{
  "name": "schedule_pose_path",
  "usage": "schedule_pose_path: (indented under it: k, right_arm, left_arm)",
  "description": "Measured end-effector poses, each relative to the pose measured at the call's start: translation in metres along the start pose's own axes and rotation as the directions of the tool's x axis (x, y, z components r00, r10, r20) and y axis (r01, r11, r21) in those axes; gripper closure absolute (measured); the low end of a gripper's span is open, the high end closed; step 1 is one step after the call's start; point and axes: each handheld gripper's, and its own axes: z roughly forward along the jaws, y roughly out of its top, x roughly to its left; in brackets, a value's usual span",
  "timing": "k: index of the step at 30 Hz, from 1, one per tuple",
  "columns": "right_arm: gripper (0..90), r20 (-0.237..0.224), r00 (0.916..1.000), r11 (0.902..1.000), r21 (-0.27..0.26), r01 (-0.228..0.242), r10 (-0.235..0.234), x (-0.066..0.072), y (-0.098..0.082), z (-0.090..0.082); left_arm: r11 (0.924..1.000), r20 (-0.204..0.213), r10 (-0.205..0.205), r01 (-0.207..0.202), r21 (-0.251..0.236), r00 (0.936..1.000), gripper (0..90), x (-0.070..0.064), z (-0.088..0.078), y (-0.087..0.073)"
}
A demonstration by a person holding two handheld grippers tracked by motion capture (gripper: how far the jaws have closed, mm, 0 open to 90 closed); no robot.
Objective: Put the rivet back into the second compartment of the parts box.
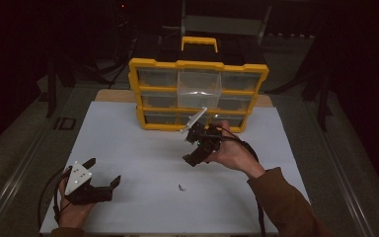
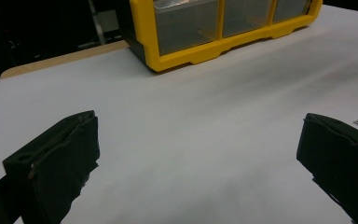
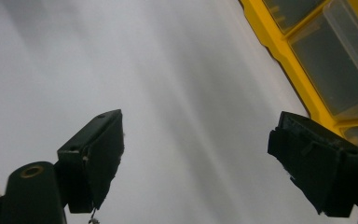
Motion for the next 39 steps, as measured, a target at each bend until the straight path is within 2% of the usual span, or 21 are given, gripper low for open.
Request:
schedule_pose_path:
  k: [16,32,39]
  right_arm:
    - [16.7,-0.005,0.9999,0.9994,0.031,0.012,-0.011,0.013,-0.006,0.021]
    - [16.7,-0.031,0.9995,0.9983,0.058,0.006,-0.004,0.024,-0.014,0.042]
    - [16.9,-0.032,0.9993,0.9976,0.066,0.023,-0.021,0.029,-0.013,0.048]
  left_arm:
    - [1.0000,-0.002,0.001,-0.001,0.002,1.0000,0.0,0.000,0.000,0.000]
    - [1.0000,-0.004,0.002,-0.002,0.001,1.0000,0.0,0.000,0.000,0.000]
    - [1.0000,-0.003,0.001,-0.001,0.000,1.0000,0.0,0.000,0.000,0.000]
